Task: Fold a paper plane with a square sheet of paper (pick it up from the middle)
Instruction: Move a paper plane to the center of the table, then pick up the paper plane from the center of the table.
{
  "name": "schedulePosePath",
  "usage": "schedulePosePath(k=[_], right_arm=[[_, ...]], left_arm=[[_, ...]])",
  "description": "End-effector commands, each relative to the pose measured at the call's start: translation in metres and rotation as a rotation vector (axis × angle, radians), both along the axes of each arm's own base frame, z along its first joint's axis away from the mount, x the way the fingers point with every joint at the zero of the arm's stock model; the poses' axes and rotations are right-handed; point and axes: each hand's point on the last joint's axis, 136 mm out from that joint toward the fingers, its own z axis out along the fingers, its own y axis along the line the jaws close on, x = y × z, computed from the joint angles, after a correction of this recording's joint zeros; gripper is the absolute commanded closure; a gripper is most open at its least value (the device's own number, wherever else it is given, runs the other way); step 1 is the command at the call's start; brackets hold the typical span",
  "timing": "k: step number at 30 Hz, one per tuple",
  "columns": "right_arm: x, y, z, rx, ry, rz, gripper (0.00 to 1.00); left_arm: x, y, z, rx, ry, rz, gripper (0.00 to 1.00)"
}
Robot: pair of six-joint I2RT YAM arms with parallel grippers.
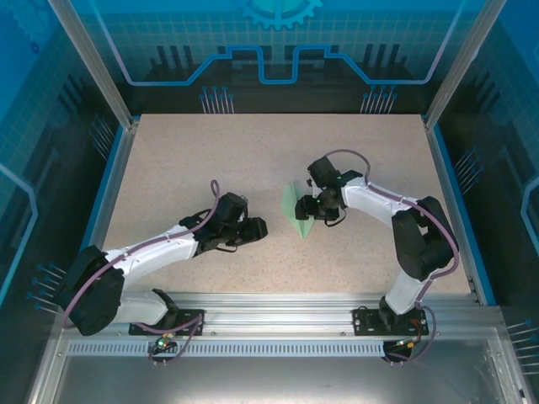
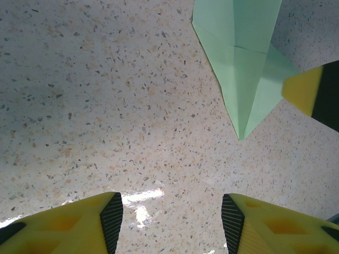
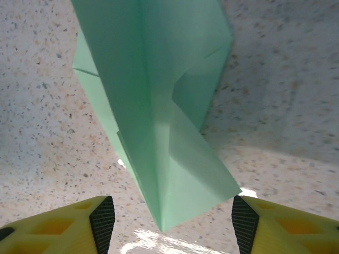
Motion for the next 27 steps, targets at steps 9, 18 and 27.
schedulePosePath(k=[9, 18, 27], right_arm=[[-0.001, 0.034, 0.003, 0.012, -0.024, 0.090, 0.39], [0.000, 0.040, -0.015, -0.144, -0.010, 0.131, 0.47], [0.005, 0.040, -0.035, -0.182, 0.016, 0.132, 0.47]], left_arm=[[0.000, -0.002, 0.009, -0.001, -0.017, -0.014, 0.44], [0.000, -0.002, 0.009, -0.001, -0.017, -0.014, 0.44], [-0.001, -0.002, 0.007, 0.000, -0.012, -0.011, 0.44]])
